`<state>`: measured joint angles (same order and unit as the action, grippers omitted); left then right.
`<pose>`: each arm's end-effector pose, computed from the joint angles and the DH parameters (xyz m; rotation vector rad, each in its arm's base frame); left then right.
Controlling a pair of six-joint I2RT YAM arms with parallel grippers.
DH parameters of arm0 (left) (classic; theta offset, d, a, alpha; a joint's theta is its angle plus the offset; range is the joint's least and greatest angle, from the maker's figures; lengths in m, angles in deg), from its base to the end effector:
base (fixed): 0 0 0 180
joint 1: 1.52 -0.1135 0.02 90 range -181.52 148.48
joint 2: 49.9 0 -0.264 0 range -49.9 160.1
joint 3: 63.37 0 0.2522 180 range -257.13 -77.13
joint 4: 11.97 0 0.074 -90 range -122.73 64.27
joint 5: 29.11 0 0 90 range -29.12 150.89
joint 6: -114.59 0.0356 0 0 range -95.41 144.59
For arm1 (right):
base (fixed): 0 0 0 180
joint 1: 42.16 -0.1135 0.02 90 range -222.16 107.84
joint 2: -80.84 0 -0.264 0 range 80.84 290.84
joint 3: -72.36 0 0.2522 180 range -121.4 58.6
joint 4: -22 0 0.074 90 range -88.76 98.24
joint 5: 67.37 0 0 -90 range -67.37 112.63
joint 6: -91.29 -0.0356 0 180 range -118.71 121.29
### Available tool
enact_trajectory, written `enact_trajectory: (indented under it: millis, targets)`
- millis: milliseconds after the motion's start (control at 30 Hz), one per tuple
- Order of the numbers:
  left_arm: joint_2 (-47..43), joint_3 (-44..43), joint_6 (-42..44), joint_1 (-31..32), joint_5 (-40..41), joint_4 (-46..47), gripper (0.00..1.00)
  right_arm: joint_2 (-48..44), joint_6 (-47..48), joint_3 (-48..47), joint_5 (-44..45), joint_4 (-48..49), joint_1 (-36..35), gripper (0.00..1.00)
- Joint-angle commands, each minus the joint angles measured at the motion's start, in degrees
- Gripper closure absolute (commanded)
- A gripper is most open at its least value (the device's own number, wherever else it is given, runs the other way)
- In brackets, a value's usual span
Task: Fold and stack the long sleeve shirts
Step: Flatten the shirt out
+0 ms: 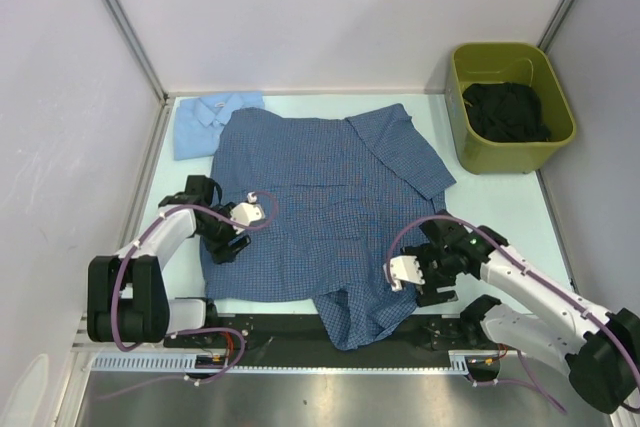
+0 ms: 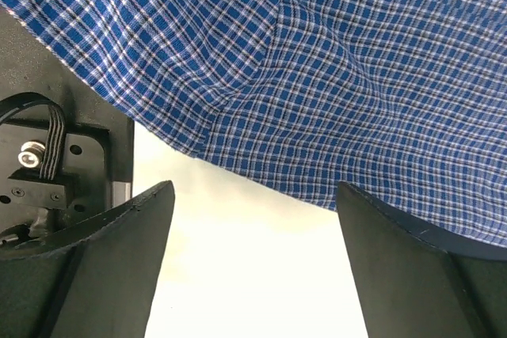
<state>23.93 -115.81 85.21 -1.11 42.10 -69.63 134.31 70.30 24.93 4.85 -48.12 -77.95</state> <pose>0.2017 -0.0129 0.1693 1.4607 2.3907 -0.2663 0.1068 0.0904 0.1943 -2.2552 1.6695 0.3232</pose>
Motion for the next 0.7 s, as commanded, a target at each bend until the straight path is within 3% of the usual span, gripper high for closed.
enact_trajectory:
  millis: [0,100,133,200,233,267,333,500,667]
  targets:
    - [-2.18,1.05,3.09,-0.23,0.06,-1.09,0.24,-0.48,1.13,0.36,-0.85,1.32,-1.38,0.12]
    - [-3.68,2.37,5.81,-0.23,0.42,-3.46,0.23,1.1,-2.47,2.2,-0.77,6.94,-3.49,0.21]
    - [-5.25,2.64,6.78,-0.23,0.5,-4.17,0.23,1.98,-2.91,2.64,-0.85,8.18,-4.45,0.41]
    - [-7.36,3.43,10.02,-0.23,0.94,-6.71,0.23,2.77,-3.36,3.26,-1.03,9.51,-4.9,0.59]
    - [-9.55,3.61,11.17,-0.23,1.29,-7.42,0.23,3.39,-3.36,3.35,-0.85,9.25,-5.42,0.78]
    - [-10.7,3.69,12.23,-0.23,1.73,-8.21,0.23,3.57,-3.18,3.26,-0.5,8.2,-5.52,0.88]
    - [-12.38,3.17,16.27,-0.23,1.56,-12.51,0.24,3.48,-3.88,3.35,0.46,7.84,-5.52,1.0]
    - [-13.27,4.47,24.44,0.38,5.59,-21.13,0.27,2.07,-4.94,2.38,0.03,7.4,-5.43,1.0]
    - [-12.3,9.67,26.83,2.93,11.49,-18.33,0.25,4.62,-5.55,1.33,0.82,7.93,-5.52,1.0]
